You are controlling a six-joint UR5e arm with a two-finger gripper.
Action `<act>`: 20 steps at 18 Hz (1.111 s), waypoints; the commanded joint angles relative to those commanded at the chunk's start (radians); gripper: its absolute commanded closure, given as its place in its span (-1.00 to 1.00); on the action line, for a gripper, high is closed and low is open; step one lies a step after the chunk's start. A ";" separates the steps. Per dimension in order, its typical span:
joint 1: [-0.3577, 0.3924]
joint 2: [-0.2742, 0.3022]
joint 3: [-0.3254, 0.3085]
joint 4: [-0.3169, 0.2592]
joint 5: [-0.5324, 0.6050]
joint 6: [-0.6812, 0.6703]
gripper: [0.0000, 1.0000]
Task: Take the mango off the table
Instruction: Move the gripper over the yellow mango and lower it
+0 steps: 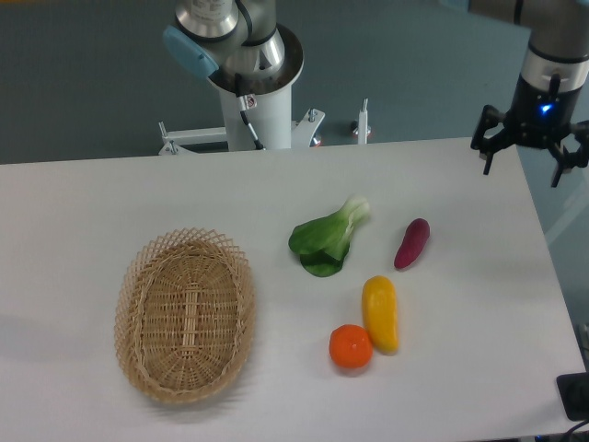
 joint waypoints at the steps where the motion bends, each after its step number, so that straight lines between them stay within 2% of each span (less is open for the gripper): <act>1: 0.000 0.000 -0.003 0.002 0.000 0.002 -1.00; 6: -0.002 0.000 -0.015 0.023 -0.015 0.000 -1.00; 9: -0.011 -0.006 -0.029 0.026 -0.040 -0.096 -1.00; 14: -0.083 -0.051 -0.049 0.132 -0.035 -0.262 -1.00; 16: -0.103 -0.070 -0.064 0.178 -0.037 -0.281 -1.00; 19: -0.123 -0.095 -0.083 0.189 -0.037 -0.340 -1.00; 20: -0.152 -0.113 -0.093 0.190 -0.034 -0.351 -1.00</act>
